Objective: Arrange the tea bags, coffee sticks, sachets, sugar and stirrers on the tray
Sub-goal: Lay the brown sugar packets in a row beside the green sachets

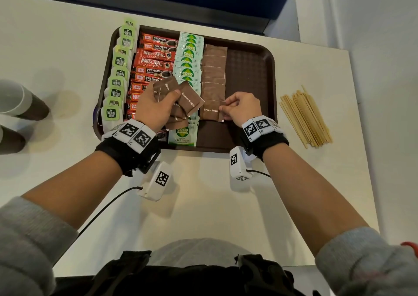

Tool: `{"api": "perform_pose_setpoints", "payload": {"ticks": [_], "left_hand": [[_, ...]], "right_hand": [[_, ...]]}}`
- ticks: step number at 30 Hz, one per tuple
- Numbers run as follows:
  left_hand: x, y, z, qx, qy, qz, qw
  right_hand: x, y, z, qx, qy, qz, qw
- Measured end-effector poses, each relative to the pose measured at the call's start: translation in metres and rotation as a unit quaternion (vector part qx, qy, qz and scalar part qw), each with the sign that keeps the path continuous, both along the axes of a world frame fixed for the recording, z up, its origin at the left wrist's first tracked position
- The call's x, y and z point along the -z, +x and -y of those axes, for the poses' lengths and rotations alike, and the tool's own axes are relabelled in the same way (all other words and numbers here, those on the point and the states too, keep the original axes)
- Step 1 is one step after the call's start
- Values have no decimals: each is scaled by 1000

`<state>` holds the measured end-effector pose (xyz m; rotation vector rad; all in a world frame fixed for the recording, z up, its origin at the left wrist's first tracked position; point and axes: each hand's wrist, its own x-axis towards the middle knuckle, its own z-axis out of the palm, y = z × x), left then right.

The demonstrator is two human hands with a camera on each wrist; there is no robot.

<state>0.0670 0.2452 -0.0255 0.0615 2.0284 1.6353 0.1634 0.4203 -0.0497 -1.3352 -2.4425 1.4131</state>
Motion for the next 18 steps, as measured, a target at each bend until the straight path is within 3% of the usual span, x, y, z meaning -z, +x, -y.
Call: {"api": "perform_pose_setpoints", "payload": {"ticks": [13, 18], "left_hand": [[3, 2, 2, 15, 4, 23, 1000], [7, 2, 2, 22, 0, 27, 999]], "right_hand": [[-2, 3, 3, 4, 10, 12, 1000], [-11, 4, 2, -3, 56, -5, 998]]}}
